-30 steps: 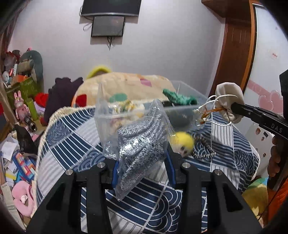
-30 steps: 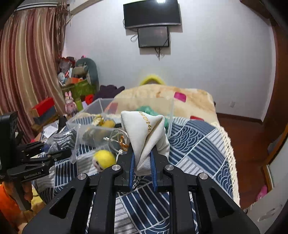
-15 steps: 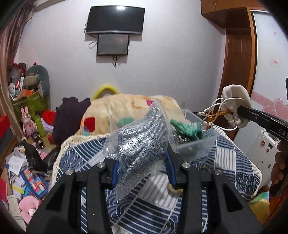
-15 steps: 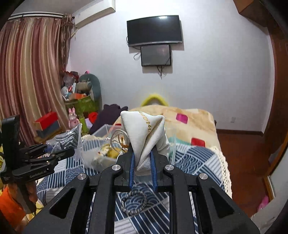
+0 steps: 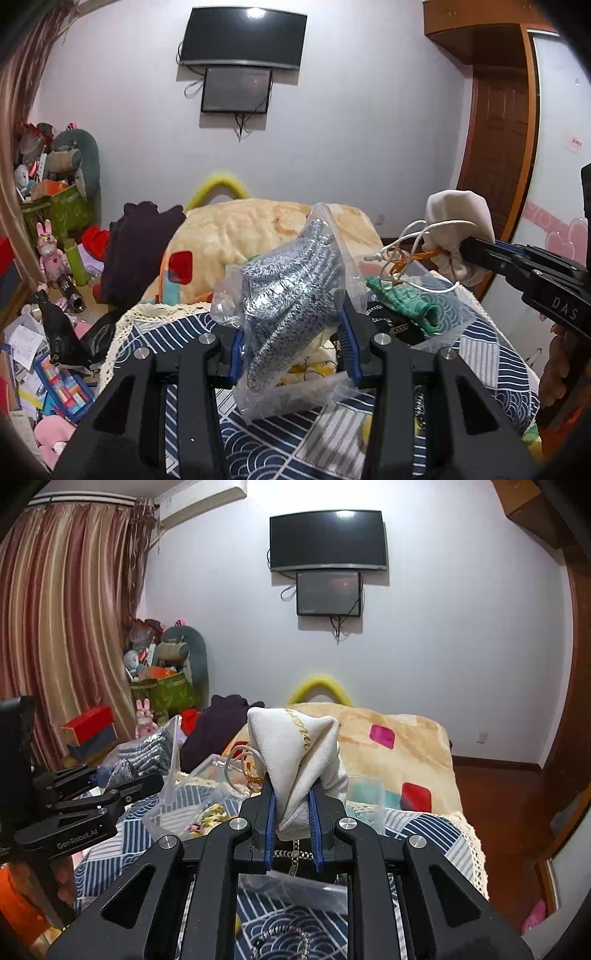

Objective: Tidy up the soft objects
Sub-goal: 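Carry the scrubber bag into the box with the left tool while the right tool drops the white pouch in, then grasp the yellow felt ball with the left tool while the right tool grasps the bead bracelet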

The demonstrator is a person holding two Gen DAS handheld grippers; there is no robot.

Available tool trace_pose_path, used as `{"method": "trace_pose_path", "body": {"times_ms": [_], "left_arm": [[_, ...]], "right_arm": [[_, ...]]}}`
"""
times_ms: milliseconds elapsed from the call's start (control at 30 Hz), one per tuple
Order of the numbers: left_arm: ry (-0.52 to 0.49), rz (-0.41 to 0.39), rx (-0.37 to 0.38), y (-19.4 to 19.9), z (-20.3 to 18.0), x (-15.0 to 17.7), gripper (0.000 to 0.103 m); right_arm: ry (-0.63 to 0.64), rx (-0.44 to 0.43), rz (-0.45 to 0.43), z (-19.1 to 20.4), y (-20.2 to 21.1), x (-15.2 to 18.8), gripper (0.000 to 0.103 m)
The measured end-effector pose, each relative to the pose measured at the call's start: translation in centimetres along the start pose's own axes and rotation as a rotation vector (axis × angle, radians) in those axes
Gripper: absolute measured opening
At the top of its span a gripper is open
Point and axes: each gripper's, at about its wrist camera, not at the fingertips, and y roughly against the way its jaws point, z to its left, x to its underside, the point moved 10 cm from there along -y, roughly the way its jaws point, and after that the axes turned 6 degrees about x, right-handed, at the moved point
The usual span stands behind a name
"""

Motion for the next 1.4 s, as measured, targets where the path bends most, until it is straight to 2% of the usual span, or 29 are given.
{"method": "trace_pose_path", "body": {"times_ms": [167, 300, 533, 667, 900, 1100, 1233, 1400], "left_arm": [[0.022, 0.062, 0.031, -2.7, 0.5, 0.4, 0.042], [0.008, 0.106, 0.024, -4.5, 0.5, 0.7, 0.042], [-0.018, 0.160, 0.025, -6.5, -0.1, 1.4, 0.042], [-0.031, 0.217, 0.027, -7.8, -0.6, 2.3, 0.042], [-0.051, 0.260, 0.020, -8.9, -1.1, 3.5, 0.043], [-0.116, 0.253, 0.005, -8.3, -1.8, 3.6, 0.048], [-0.138, 0.243, 0.006, -7.8, -2.3, 3.4, 0.052], [-0.136, 0.213, 0.001, -6.7, -2.3, 2.9, 0.066]], "right_arm": [[0.003, 0.002, 0.044, 0.3, -1.9, 0.4, 0.014], [0.020, 0.009, 0.078, 0.4, -3.1, 1.1, 0.014], [0.054, 0.010, 0.166, 1.1, -5.7, 2.9, 0.014], [0.070, 0.008, 0.223, 1.5, -7.1, 4.2, 0.014], [0.088, 0.023, 0.283, 0.8, -7.8, 5.8, 0.014], [0.102, 0.022, 0.286, 0.8, -7.6, 5.9, 0.016], [0.100, 0.022, 0.286, 0.7, -7.2, 5.9, 0.022], [0.077, 0.014, 0.278, 0.0, -6.3, 5.7, 0.031]]}}
